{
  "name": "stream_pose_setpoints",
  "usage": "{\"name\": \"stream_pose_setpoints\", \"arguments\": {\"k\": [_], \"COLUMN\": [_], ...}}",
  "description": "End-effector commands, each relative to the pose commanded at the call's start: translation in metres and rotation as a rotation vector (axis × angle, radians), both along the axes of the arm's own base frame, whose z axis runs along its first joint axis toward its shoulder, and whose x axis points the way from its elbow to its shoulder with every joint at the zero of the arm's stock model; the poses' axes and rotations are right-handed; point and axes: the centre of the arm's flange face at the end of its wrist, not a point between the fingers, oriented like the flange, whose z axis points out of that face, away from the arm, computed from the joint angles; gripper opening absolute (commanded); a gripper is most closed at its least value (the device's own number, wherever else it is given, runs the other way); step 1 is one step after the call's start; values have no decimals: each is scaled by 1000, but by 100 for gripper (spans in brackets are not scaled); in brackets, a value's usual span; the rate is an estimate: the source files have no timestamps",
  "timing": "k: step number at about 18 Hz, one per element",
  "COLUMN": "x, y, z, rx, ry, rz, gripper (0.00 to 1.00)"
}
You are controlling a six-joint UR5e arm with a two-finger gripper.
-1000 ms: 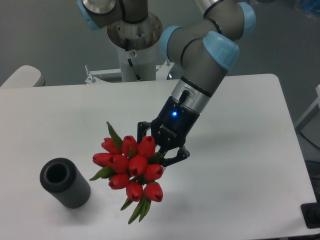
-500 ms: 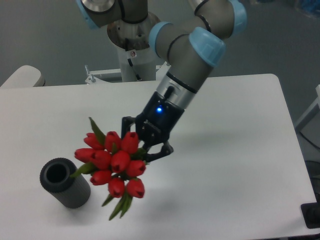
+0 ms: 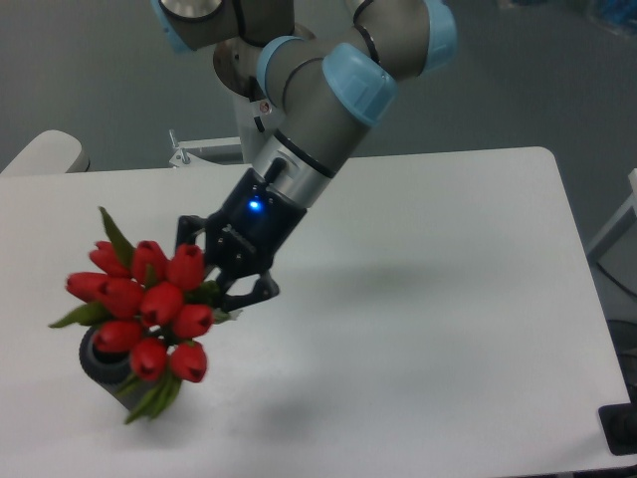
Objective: Insert the flowers into the vase
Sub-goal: 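Raise the tulips and position the stems above the vase opening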
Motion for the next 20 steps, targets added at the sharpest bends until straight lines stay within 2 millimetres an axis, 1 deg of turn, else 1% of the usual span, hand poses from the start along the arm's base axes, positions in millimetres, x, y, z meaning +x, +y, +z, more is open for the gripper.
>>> {"name": "stream_pose_setpoints", "arguments": {"k": [3, 4, 5, 7, 12, 14, 15, 16, 18, 20], "x": [11, 20, 24, 26, 26, 30, 38, 46, 53, 56], "y": [10, 15, 19, 21, 29, 30, 34, 38, 45, 50], "z": [1, 2, 2, 7, 12, 14, 14, 12, 4, -5], "rx": [40, 68, 89, 117, 189, 212, 220, 227, 237, 237], "ry": [0, 5, 8, 2, -39, -30, -18, -7, 12, 16], "rz": [-42, -68, -85, -102, -161, -186, -206, -226, -257, -274], "gripper": [12, 12, 12, 12, 13, 13, 13, 13, 13, 13]}}
